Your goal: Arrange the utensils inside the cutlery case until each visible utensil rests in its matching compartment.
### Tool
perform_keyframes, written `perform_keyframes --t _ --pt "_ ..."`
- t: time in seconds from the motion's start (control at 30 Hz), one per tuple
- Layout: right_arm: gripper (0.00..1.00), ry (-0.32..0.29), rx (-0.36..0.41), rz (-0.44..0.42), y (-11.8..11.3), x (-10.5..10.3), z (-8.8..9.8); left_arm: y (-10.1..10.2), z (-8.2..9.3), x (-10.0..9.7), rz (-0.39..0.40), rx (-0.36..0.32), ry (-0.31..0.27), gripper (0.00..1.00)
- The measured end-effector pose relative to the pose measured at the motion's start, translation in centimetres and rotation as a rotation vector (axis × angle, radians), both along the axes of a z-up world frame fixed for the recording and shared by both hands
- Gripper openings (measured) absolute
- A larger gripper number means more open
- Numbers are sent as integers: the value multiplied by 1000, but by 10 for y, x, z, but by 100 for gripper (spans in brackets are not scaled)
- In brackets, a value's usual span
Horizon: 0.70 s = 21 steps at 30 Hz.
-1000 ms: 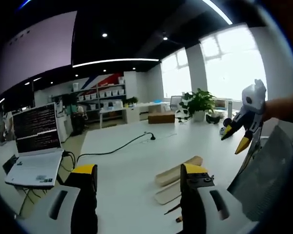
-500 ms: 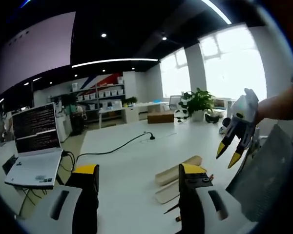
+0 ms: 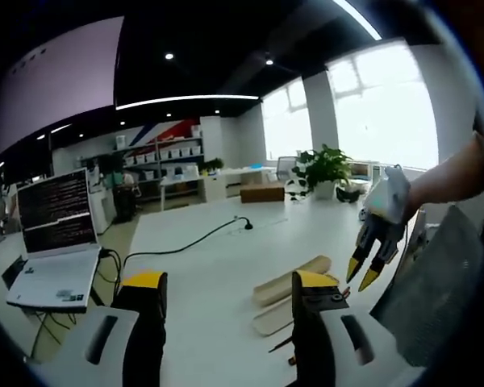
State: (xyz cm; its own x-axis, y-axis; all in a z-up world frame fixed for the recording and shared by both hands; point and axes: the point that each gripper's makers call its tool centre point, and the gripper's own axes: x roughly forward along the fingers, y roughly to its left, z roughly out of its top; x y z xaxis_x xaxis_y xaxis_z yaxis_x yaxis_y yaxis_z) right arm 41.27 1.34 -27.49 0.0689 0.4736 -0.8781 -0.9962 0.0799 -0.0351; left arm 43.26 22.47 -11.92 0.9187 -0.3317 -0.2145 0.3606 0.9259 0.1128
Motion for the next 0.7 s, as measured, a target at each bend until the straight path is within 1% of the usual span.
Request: perform_keyframes --t 0.13,0.2,0.23,0.27,0.33,0.4,0.47,0.63,0.7 --pt "14 11 -33 30 4 1 -11 -1 0 0 -2 1 1 64" --pt "13 19 -45 22 6 3 -14 -1 0 0 -2 3 2 63" --pt "12 33 -84 -13 3 5 -18 -1 0 0 -2 4 1 63" --pt "10 44 -95 -19 4 6 -20 -1 0 0 -1 4 1 63" --pt "10 40 -93 -2 9 7 -25 -1 0 0 0 6 3 63" --pt "12 49 -112 2 11 7 -30 -1 0 0 1 7 4 63" --pt "13 46 -117 25 13 7 -33 -1 0 0 1 7 4 63" --pt "12 56 -124 32 17 9 -40 1 1 1 14 17 -6 65" --pt "12 61 -128 34 18 9 -41 -1 0 1 7 3 -1 64"
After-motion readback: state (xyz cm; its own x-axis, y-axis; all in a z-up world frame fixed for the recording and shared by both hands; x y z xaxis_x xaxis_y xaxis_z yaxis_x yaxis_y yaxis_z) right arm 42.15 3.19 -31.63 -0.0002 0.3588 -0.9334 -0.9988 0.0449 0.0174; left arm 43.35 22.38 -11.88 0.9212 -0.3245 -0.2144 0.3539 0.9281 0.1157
